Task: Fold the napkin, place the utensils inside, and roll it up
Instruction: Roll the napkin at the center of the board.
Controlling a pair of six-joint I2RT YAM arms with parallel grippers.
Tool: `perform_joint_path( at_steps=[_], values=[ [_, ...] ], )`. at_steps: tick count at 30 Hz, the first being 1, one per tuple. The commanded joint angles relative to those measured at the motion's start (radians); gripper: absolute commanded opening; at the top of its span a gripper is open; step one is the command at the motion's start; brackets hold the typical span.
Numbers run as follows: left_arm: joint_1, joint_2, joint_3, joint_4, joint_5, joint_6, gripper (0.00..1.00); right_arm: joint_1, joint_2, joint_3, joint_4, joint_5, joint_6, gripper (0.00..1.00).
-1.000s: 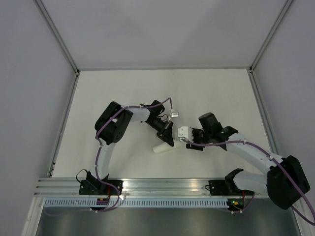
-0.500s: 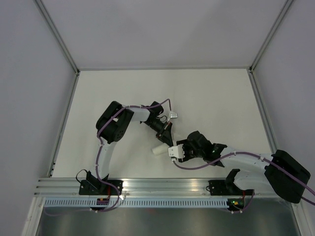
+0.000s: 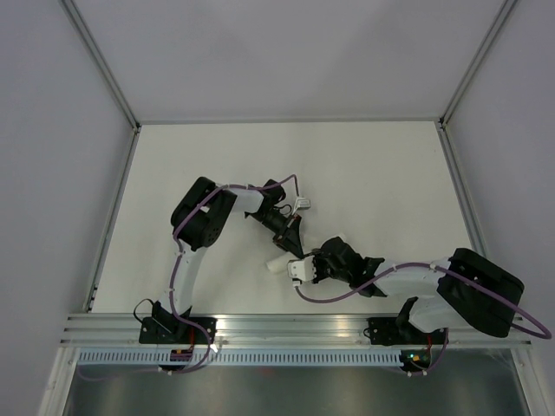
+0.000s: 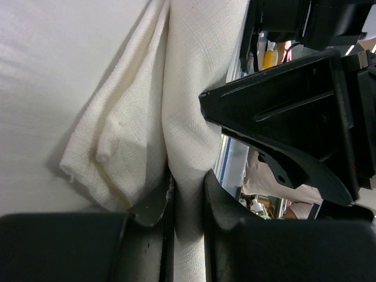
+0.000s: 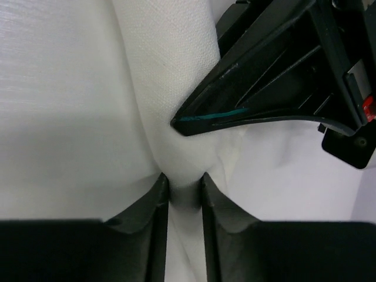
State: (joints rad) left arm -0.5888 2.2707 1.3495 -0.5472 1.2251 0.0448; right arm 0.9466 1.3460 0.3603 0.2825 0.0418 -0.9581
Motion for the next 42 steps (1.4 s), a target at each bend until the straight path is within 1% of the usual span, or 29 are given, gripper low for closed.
perform_joint_path(
  at_steps=[1, 2, 5, 6, 7, 8, 10, 14, 16, 17, 21, 23, 24, 25, 26, 27, 28, 29, 30, 31, 32, 33, 34, 35, 36, 37, 39, 40, 42],
  values=[
    [-0.003, 0.033, 0.007, -0.079, -0.082, 0.024, 0.12, 0.006, 0.062, -0.001, 0.011, 0.032, 0.004, 0.23],
    [-0.002, 0.032, 0.01, -0.082, -0.082, 0.026, 0.14, 0.004, 0.071, 0.003, 0.0, 0.03, 0.001, 0.19],
    [0.007, 0.024, 0.017, -0.086, -0.122, 0.021, 0.22, 0.004, 0.088, 0.031, -0.061, -0.005, -0.001, 0.15],
    [0.017, 0.02, 0.017, -0.083, -0.128, 0.009, 0.24, 0.004, 0.088, 0.046, -0.084, -0.017, -0.001, 0.15],
    [0.023, -0.003, 0.016, -0.056, -0.137, -0.006, 0.29, 0.003, 0.085, 0.057, -0.133, -0.037, 0.001, 0.14],
    [0.027, -0.023, 0.004, -0.036, -0.163, -0.023, 0.31, 0.001, 0.084, 0.068, -0.161, -0.039, 0.005, 0.14],
    [0.044, -0.087, -0.015, 0.013, -0.164, -0.088, 0.32, -0.014, 0.081, 0.107, -0.241, -0.098, 0.01, 0.13],
    [0.09, -0.181, -0.02, 0.099, -0.26, -0.209, 0.34, -0.061, 0.093, 0.189, -0.382, -0.215, 0.013, 0.13],
    [0.112, -0.217, -0.032, 0.13, -0.3, -0.252, 0.35, -0.094, 0.107, 0.238, -0.449, -0.243, 0.005, 0.11],
    [0.13, -0.261, -0.041, 0.182, -0.308, -0.299, 0.35, -0.104, 0.113, 0.253, -0.468, -0.267, 0.002, 0.11],
    [0.159, -0.358, -0.081, 0.248, -0.404, -0.367, 0.38, -0.152, 0.157, 0.331, -0.574, -0.312, -0.025, 0.11],
    [0.165, -0.381, -0.092, 0.25, -0.469, -0.37, 0.38, -0.158, 0.171, 0.347, -0.588, -0.316, -0.036, 0.12],
    [0.17, -0.411, -0.11, 0.253, -0.561, -0.382, 0.38, -0.163, 0.189, 0.357, -0.615, -0.332, -0.044, 0.12],
    [0.17, -0.431, -0.125, 0.259, -0.602, -0.382, 0.38, -0.167, 0.202, 0.373, -0.637, -0.35, -0.048, 0.12],
    [0.181, -0.46, -0.148, 0.282, -0.636, -0.404, 0.37, -0.184, 0.235, 0.417, -0.699, -0.376, -0.054, 0.12],
    [0.187, -0.524, -0.202, 0.329, -0.676, -0.417, 0.37, -0.195, 0.257, 0.445, -0.735, -0.417, -0.059, 0.12],
    [0.191, -0.574, -0.237, 0.367, -0.775, -0.433, 0.37, -0.204, 0.28, 0.471, -0.768, -0.439, -0.077, 0.12],
    [0.202, -0.623, -0.274, 0.398, -0.826, -0.457, 0.37, -0.213, 0.3, 0.524, -0.801, -0.457, -0.088, 0.12],
    [0.204, -0.733, -0.339, 0.426, -0.878, -0.462, 0.37, -0.236, 0.344, 0.552, -0.863, -0.488, -0.1, 0.12],
    [0.205, -0.787, -0.369, 0.469, -1.001, -0.464, 0.38, -0.247, 0.37, 0.583, -0.896, -0.5, -0.108, 0.12],
    [0.204, -0.842, -0.403, 0.489, -1.056, -0.462, 0.38, -0.267, 0.433, 0.654, -0.974, -0.513, -0.134, 0.12],
    [0.204, -0.909, -0.435, 0.516, -1.111, -0.459, 0.42, -0.279, 0.464, 0.693, -1.015, -0.534, -0.145, 0.13],
    [0.204, -1.022, -0.502, 0.573, -1.198, -0.448, 0.44, -0.288, 0.497, 0.732, -1.055, -0.566, -0.157, 0.13],
    [0.204, -1.092, -0.536, 0.61, -1.222, -0.436, 0.45, -0.301, 0.53, 0.803, -1.094, -0.582, -0.174, 0.13],
    [0.204, -1.146, -0.603, 0.64, -1.249, -0.415, 0.45, -0.316, 0.591, 0.839, -1.155, -0.591, -0.18, 0.12],
    [0.198, -1.244, -0.628, 0.659, -1.282, -0.375, 0.45, -0.324, 0.619, 0.87, -1.183, -0.611, -0.186, 0.13],
    [0.185, -1.31, -0.688, 0.707, -1.259, -0.32, 0.47, -0.338, 0.7, 0.957, -1.256, -0.626, -0.2, 0.13],
    [0.167, -1.339, -0.702, 0.708, -1.268, -0.289, 0.47, -0.342, 0.726, 0.988, -1.282, -0.637, -0.206, 0.13],
    [0.072, -1.413, -0.762, 0.763, -1.309, -0.188, 0.49, -0.358, 0.801, 1.071, -1.351, -0.669, -0.211, 0.13]
  ],
)
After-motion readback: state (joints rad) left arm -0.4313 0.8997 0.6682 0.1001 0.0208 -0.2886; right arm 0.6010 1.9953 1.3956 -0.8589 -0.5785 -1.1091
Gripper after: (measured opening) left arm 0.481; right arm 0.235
